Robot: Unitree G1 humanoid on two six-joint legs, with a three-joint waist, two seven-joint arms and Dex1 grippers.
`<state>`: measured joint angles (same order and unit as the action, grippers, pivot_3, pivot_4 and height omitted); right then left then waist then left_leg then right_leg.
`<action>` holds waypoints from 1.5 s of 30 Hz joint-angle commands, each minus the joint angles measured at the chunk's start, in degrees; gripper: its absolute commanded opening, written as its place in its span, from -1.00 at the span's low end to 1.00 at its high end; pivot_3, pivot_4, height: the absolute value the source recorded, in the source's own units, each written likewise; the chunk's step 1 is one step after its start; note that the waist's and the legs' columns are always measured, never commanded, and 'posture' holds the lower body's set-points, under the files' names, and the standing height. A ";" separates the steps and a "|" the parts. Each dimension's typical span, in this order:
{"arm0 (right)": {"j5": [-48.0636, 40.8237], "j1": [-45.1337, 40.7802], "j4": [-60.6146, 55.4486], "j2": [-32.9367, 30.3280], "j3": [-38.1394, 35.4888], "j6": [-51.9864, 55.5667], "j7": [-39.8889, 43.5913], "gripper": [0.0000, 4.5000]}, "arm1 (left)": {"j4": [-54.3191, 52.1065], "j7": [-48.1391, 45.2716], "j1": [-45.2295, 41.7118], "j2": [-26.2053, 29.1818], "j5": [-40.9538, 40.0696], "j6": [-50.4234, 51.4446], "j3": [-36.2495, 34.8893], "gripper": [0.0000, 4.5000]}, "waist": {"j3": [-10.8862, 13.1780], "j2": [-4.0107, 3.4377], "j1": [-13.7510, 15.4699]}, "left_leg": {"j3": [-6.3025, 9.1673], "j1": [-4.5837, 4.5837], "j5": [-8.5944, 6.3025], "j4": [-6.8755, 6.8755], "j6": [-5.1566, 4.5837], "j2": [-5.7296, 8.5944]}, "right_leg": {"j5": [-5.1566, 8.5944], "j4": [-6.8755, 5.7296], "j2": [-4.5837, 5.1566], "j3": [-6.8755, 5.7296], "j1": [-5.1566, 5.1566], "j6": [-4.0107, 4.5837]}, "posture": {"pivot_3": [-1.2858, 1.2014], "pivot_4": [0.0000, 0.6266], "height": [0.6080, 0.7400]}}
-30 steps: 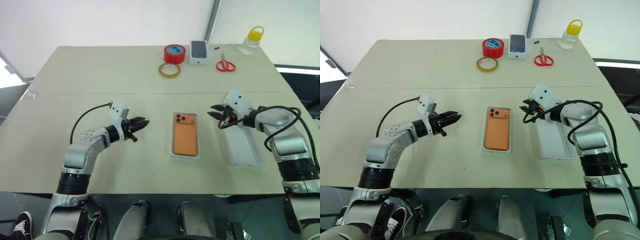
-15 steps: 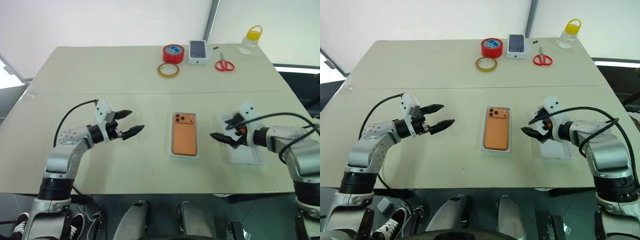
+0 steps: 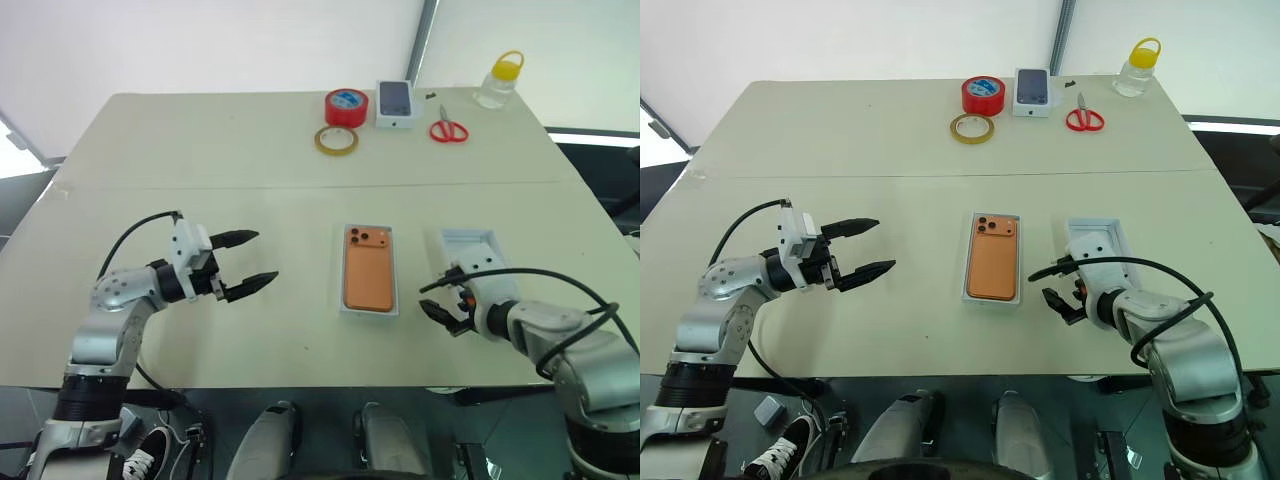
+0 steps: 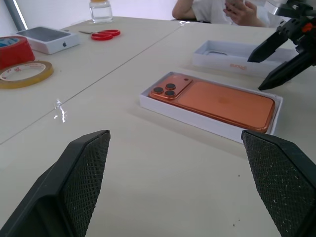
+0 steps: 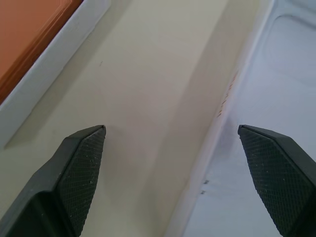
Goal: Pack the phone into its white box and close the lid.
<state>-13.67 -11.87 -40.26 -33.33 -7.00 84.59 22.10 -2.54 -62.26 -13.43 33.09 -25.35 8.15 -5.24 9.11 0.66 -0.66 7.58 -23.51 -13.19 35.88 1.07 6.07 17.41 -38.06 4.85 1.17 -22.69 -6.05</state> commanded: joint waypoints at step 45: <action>-33.56 -13.38 18.77 -2.43 -3.91 7.91 -32.82 -0.97 | -4.76 5.76 0.48 -2.41 -0.13 -0.33 1.74 1.00 | 0.01 0.00 -0.19 | -0.01 0.00 -0.01 0.03 -0.04 -0.02 | 0.00 0.00 -0.04 0.01 0.04 0.00 | 0.03 -0.52 1.00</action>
<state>-46.33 -24.74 -22.07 -36.05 -9.94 92.12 -9.68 -5.94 -56.65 -12.08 30.78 -24.95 8.20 -3.22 9.11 0.66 -0.85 7.57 -23.51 -13.19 35.91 1.03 6.05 17.40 -38.06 4.81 1.17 -22.66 -6.05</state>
